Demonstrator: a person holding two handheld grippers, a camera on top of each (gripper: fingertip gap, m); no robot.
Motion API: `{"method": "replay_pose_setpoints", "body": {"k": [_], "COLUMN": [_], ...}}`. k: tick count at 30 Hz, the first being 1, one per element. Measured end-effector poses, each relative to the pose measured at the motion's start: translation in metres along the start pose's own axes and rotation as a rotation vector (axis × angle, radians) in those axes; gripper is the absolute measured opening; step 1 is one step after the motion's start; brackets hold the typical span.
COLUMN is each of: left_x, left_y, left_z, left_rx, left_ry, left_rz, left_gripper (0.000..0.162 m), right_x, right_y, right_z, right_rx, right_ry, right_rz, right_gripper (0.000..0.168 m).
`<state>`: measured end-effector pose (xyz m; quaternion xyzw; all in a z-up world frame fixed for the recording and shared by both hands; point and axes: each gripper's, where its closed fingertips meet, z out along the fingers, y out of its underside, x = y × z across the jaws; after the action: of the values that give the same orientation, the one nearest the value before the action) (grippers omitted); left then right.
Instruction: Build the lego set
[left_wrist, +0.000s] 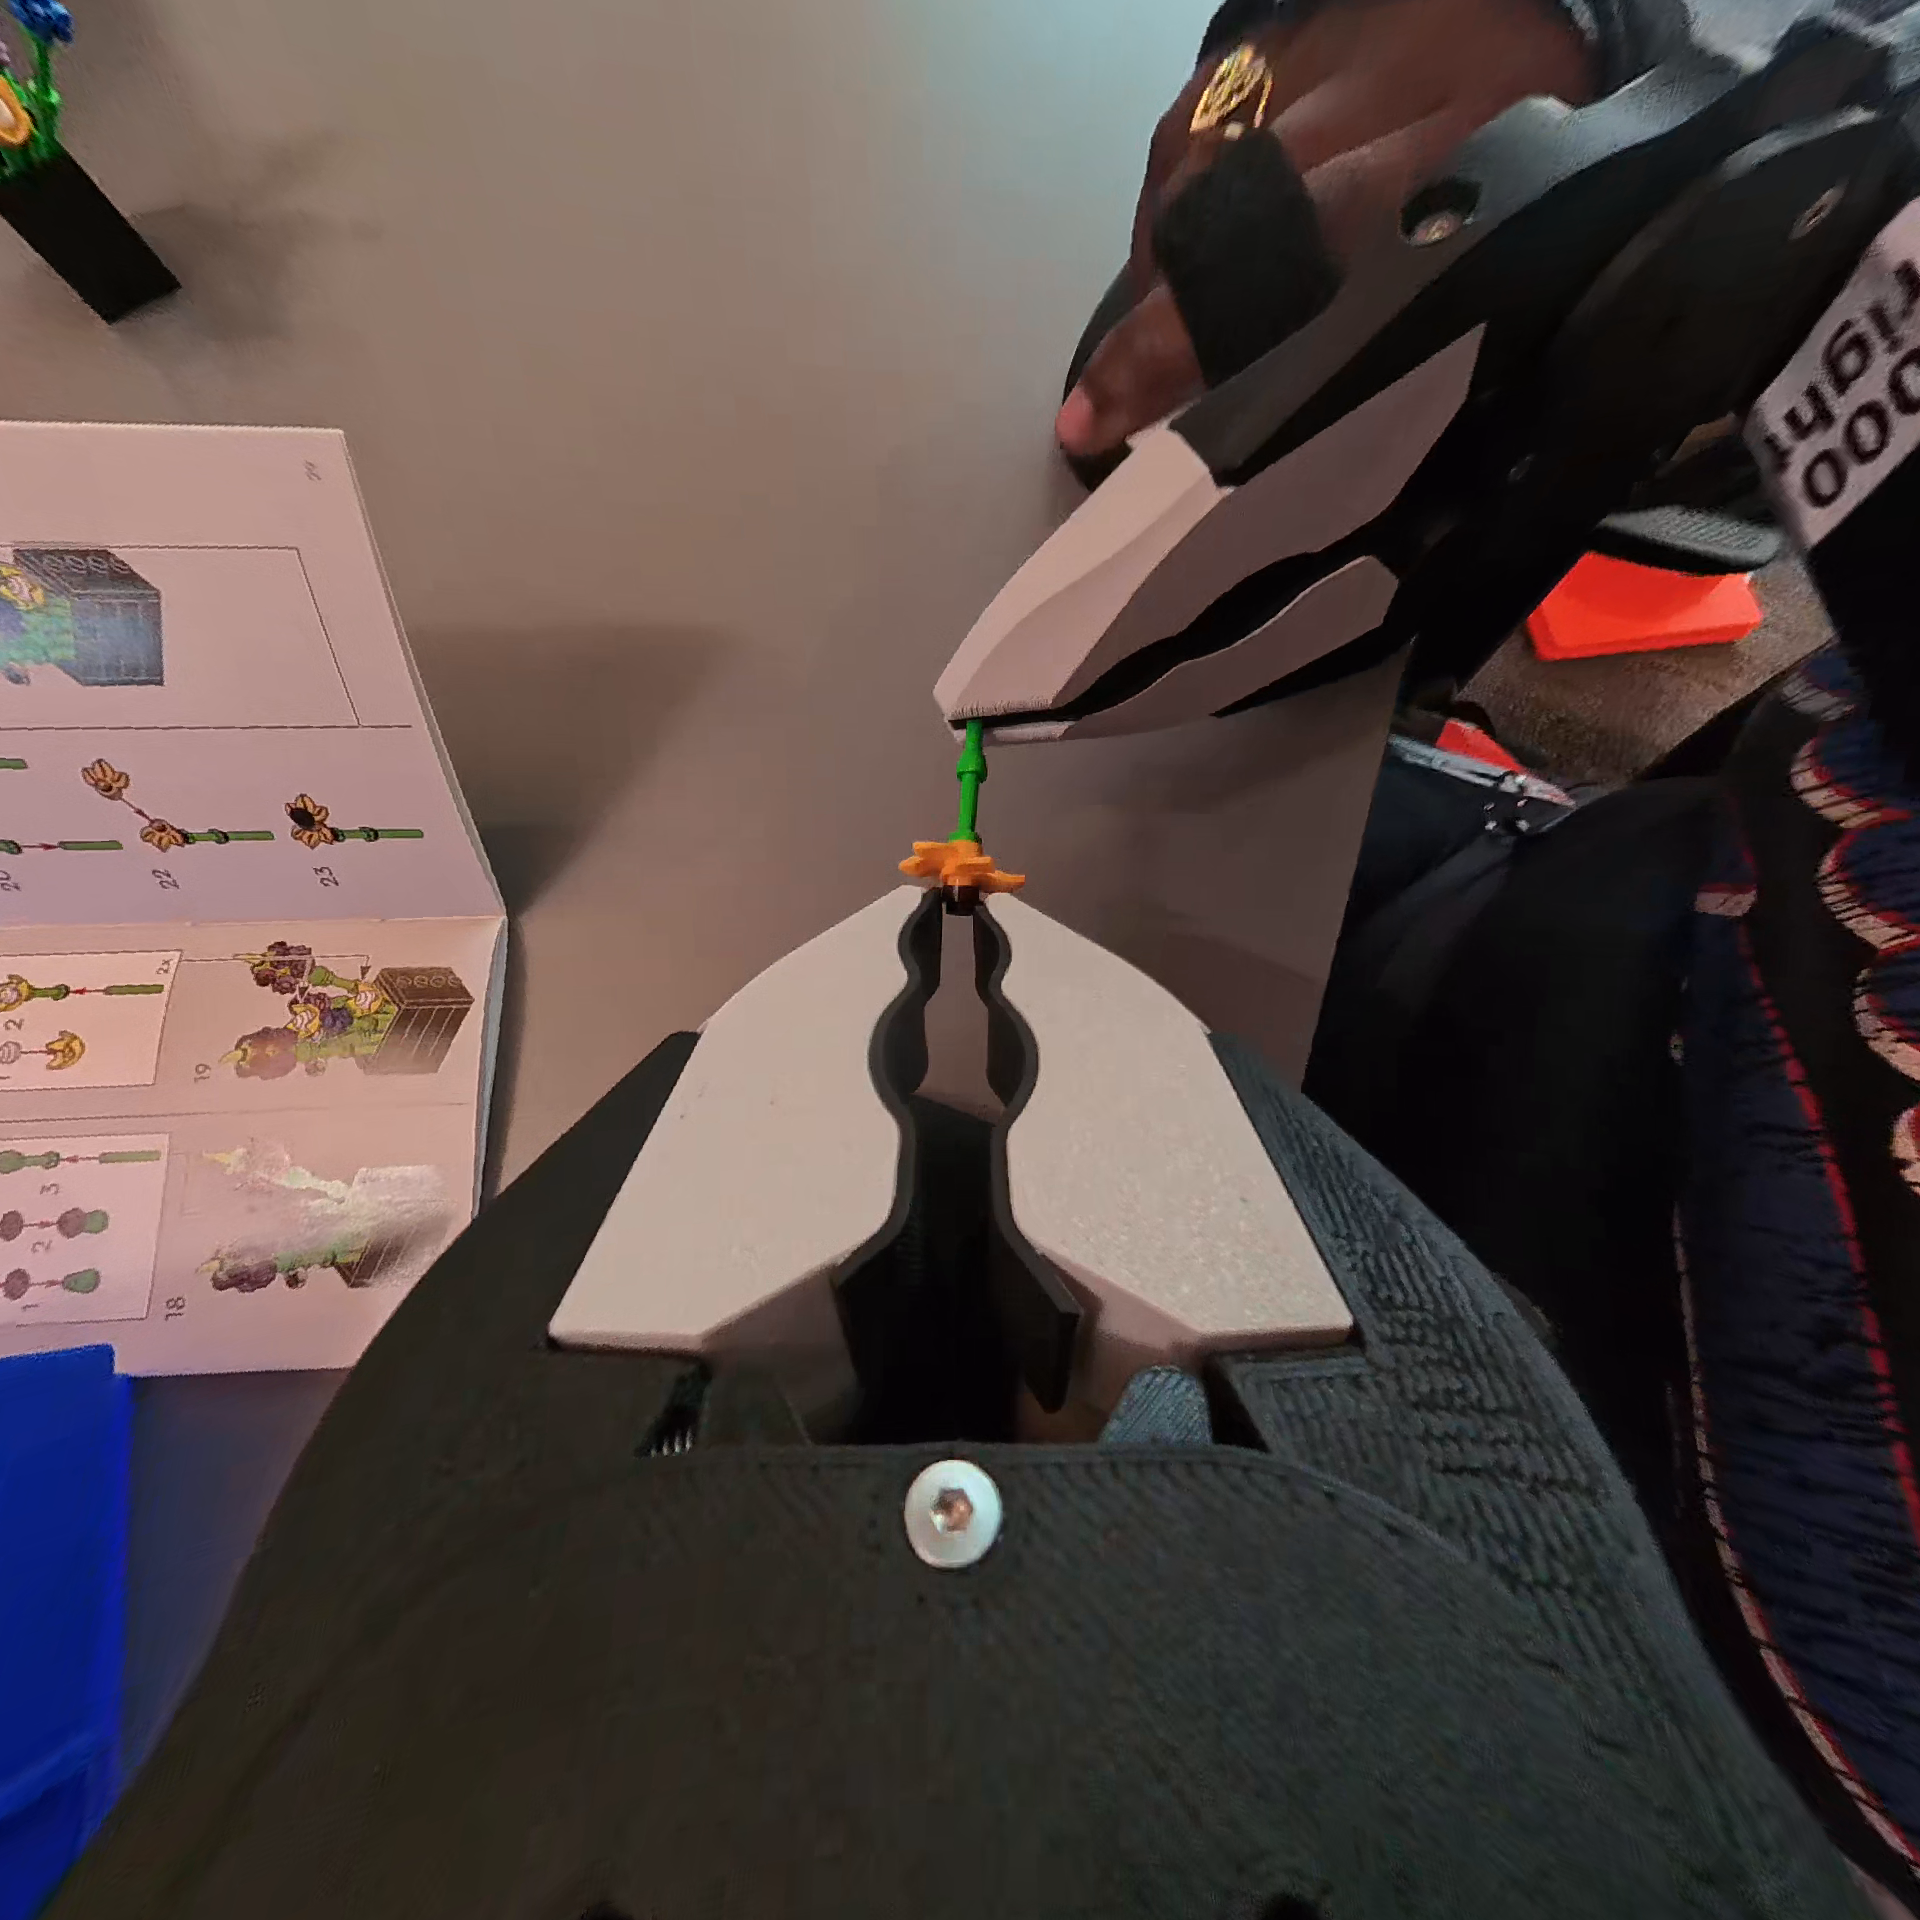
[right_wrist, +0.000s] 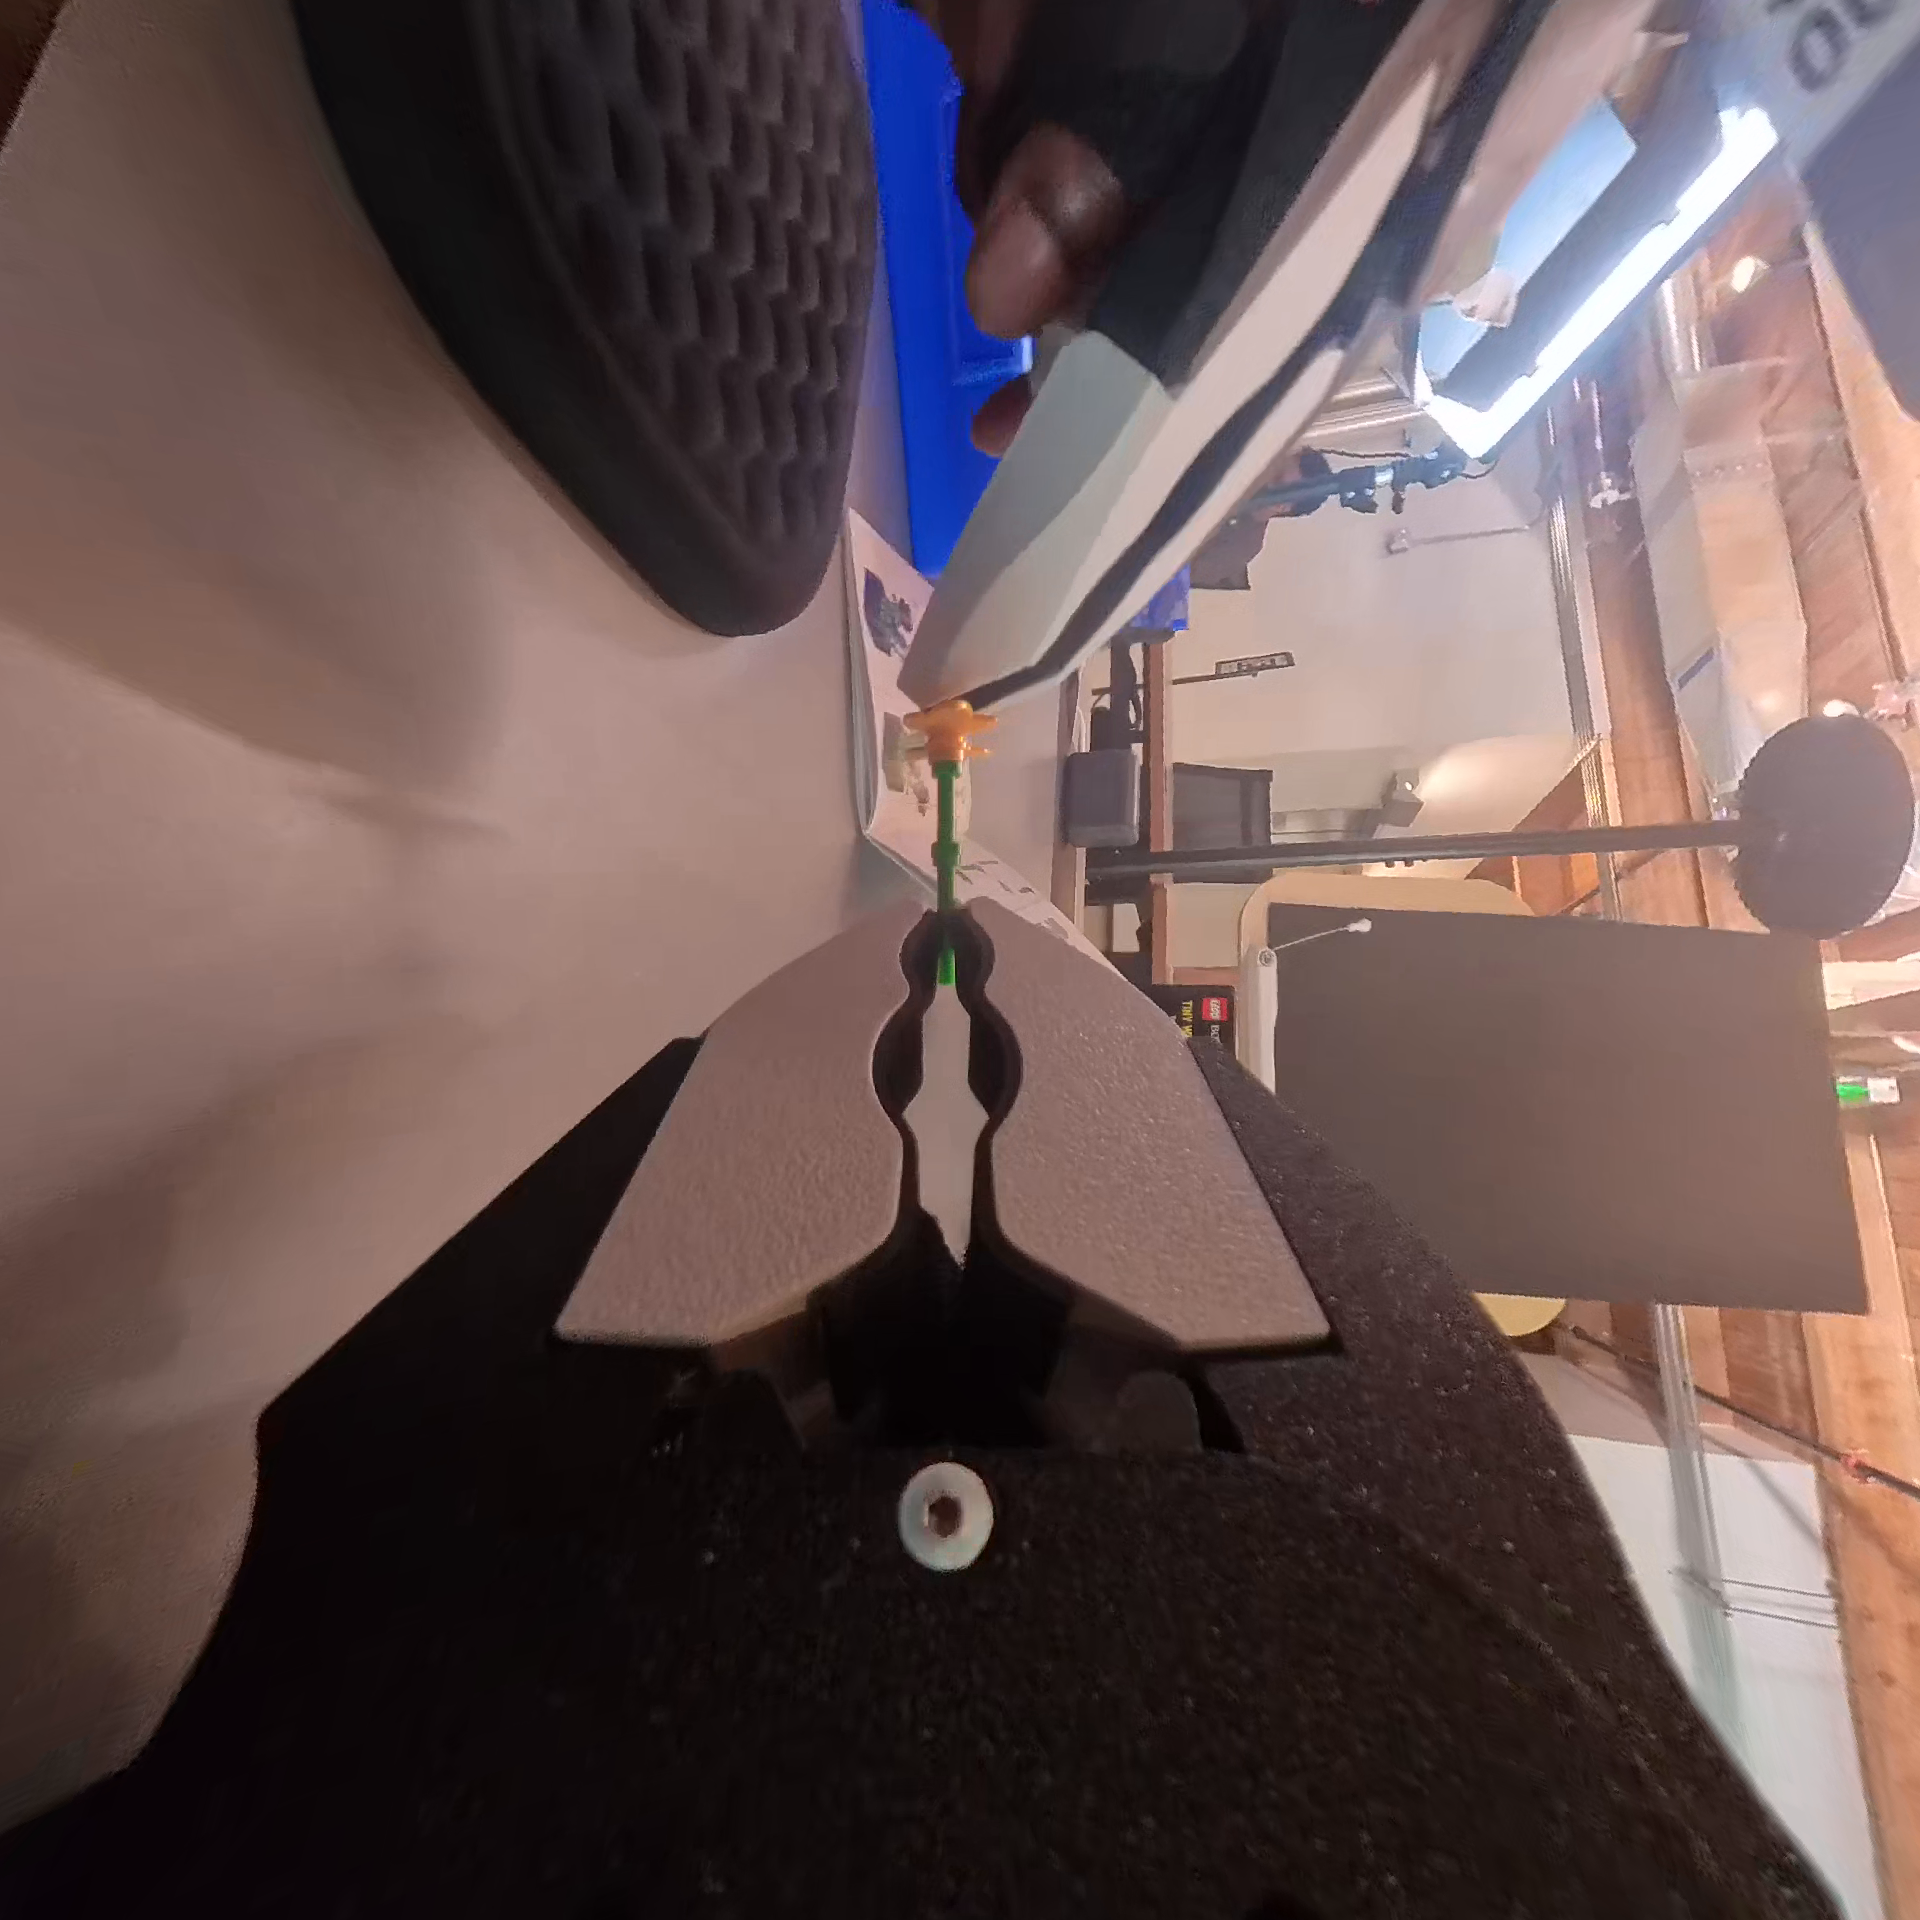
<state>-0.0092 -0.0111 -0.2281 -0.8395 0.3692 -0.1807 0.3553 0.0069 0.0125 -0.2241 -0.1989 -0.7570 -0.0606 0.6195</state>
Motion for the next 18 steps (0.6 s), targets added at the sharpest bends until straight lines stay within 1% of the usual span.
{"method": "replay_pose_setpoints", "body": {"k": [3, 9, 14, 18], "left_x": [-0.002, -0.002, -0.005, -0.003], "left_y": [0.008, 0.010, 0.017, 0.023], "left_z": [0.005, 0.010, 0.014, 0.017], "left_rx": [-0.082, -0.116, -0.206, -0.266], "left_ry": [-0.030, -0.018, -0.051, -0.029], "left_rz": [0.036, 0.042, 0.086, 0.127], "left_gripper": [0.006, 0.006, 0.006, 0.006], "right_x": [-0.007, -0.014, -0.021, -0.028], "right_y": [0.001, 0.003, 0.002, 0.002], "right_z": [0.003, 0.003, 0.006, 0.006], "right_rx": [-0.014, -0.018, -0.026, -0.026], "right_ry": [-0.039, -0.088, -0.123, -0.167], "right_rz": [-0.029, 0.010, -0.016, -0.023], "right_gripper": [0.003, 0.003, 0.003, 0.003]}}
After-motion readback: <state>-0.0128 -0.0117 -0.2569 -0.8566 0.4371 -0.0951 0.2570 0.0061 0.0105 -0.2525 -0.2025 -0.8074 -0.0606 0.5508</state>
